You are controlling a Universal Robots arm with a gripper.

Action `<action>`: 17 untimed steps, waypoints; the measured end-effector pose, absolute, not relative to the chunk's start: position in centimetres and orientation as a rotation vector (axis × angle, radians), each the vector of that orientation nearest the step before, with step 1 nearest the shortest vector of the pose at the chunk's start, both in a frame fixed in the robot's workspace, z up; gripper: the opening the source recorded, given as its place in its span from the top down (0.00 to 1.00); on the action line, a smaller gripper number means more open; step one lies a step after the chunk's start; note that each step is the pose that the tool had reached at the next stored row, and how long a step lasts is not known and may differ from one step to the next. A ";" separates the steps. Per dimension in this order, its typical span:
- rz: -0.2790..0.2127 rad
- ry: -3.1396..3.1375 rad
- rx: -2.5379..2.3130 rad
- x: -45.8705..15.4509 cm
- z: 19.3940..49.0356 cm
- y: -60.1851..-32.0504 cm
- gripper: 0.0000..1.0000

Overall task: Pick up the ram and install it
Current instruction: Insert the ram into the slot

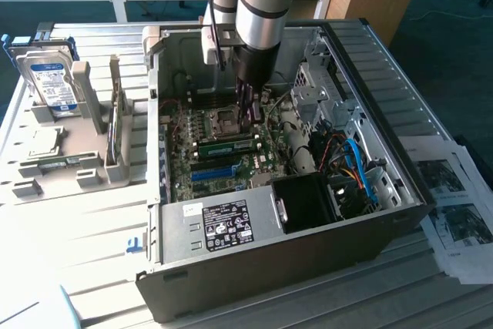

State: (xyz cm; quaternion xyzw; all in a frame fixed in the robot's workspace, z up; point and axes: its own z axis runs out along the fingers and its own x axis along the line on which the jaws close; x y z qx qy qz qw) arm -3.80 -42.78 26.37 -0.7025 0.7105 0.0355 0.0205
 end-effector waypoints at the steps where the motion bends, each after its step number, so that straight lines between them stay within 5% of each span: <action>1: 0.110 2.204 -2.179 -3.8 26.4 -42.8 0.75; 17: 0.106 2.205 -2.180 -3.8 27.5 -42.7 0.75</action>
